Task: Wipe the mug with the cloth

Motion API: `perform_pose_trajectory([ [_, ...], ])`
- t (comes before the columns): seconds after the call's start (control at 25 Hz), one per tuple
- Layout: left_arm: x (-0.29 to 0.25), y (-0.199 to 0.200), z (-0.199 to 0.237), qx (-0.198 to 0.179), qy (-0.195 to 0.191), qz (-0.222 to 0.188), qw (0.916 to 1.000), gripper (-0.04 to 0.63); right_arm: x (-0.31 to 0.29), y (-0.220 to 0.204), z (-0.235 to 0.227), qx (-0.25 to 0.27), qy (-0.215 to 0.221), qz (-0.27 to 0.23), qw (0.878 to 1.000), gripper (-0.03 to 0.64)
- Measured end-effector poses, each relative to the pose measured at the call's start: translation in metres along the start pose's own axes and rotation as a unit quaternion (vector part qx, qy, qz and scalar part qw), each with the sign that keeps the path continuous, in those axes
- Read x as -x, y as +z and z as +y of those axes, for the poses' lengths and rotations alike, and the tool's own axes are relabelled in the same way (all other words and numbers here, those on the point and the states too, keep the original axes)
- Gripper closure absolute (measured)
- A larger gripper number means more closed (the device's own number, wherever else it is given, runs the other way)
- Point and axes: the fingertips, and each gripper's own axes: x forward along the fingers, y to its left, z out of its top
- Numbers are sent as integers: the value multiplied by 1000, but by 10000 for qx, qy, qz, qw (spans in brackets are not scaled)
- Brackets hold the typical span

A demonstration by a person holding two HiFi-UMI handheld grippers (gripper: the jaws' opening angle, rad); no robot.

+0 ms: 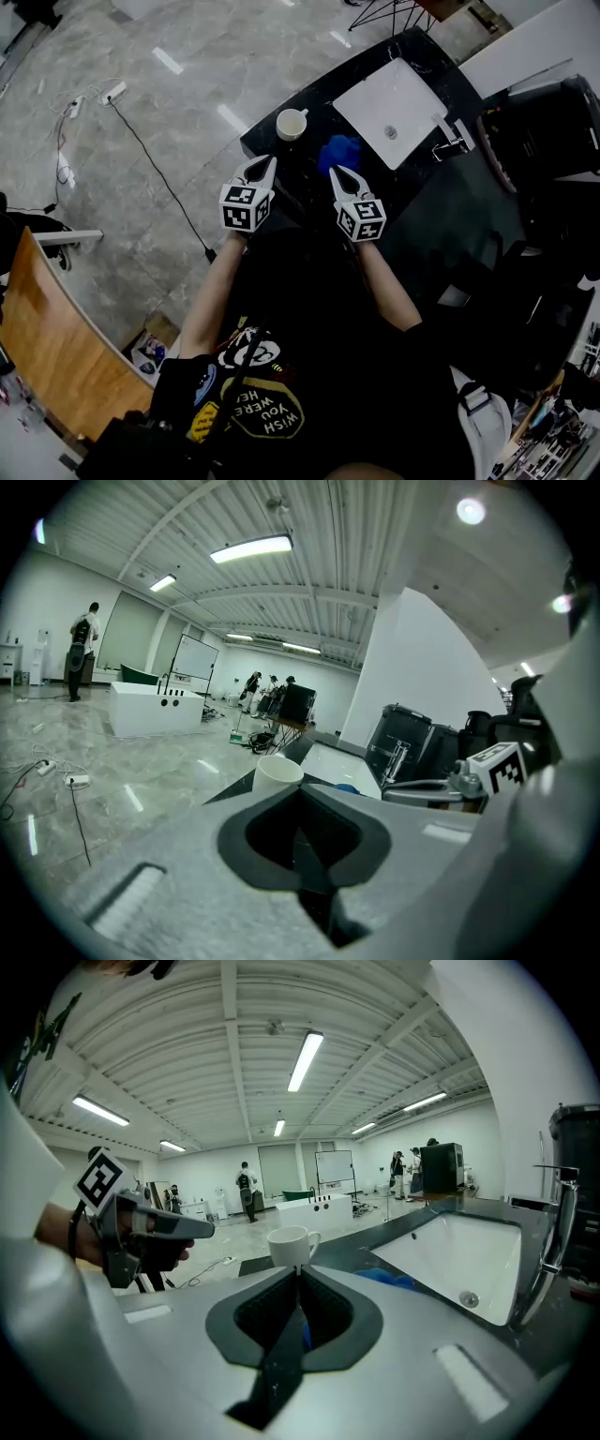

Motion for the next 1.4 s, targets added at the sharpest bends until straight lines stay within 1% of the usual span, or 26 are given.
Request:
perform_pose_trajectory([
  [0.2,-33,8,27,-344,46,246,9991,592,-7,-4,-13,132,-113,142,9997,609],
  [0.32,-51,6,48,-499,244,396,9977,594,-19,-4,-28,138,-260,191,9994,589],
  [0.4,-61,5,64,-408,439,421,9973,594,-28,-5,-46,6,-504,266,9984,589],
  [0.44,-66,4,71,-299,505,417,9974,594,-32,-7,-54,-109,-617,337,9975,587],
  [0.48,-71,4,78,-183,523,402,9977,594,-38,-10,-60,-254,-689,434,9964,570],
  [0.52,-76,5,82,-78,490,372,9981,594,-43,-14,-65,-405,-720,550,9951,527],
  [0.56,-81,7,85,13,416,323,9986,594,-48,-17,-68,-523,-740,669,9936,459],
  [0.64,-90,14,87,144,228,222,9994,594,-57,-23,-75,-578,-849,876,9908,446],
  [0.76,-102,21,82,122,-44,190,9997,594,-69,-32,-83,-509,-973,1147,9873,427],
  [0.84,-109,24,78,93,-120,188,9997,594,-80,-39,-83,-391,-947,1310,9861,420],
  [0.92,-113,22,76,46,-86,236,9997,594,-87,-45,-79,-190,-939,1403,9855,450],
  [1.0,-116,18,76,-18,-33,321,9995,594,-92,-47,-74,11,-897,1373,9865,478],
  [1.04,-118,17,77,-30,-16,355,9994,594,-95,-47,-69,71,-817,1329,9877,487],
  [1.12,-118,16,79,-23,-5,393,9992,594,-99,-45,-57,105,-485,1254,9909,499],
  [1.2,-118,15,79,-1,-1,409,9992,594,-102,-44,-43,84,-57,1205,9927,506],
  [1.24,-118,14,79,14,0,418,9991,594,-103,-41,-39,8,91,1132,9935,510],
  [1.28,-118,12,79,23,-1,429,9991,594,-105,-34,-39,-108,146,1002,9948,515],
  [1.4,-120,11,78,28,-8,456,9990,594,-120,3,-55,-377,15,480,9981,520],
])
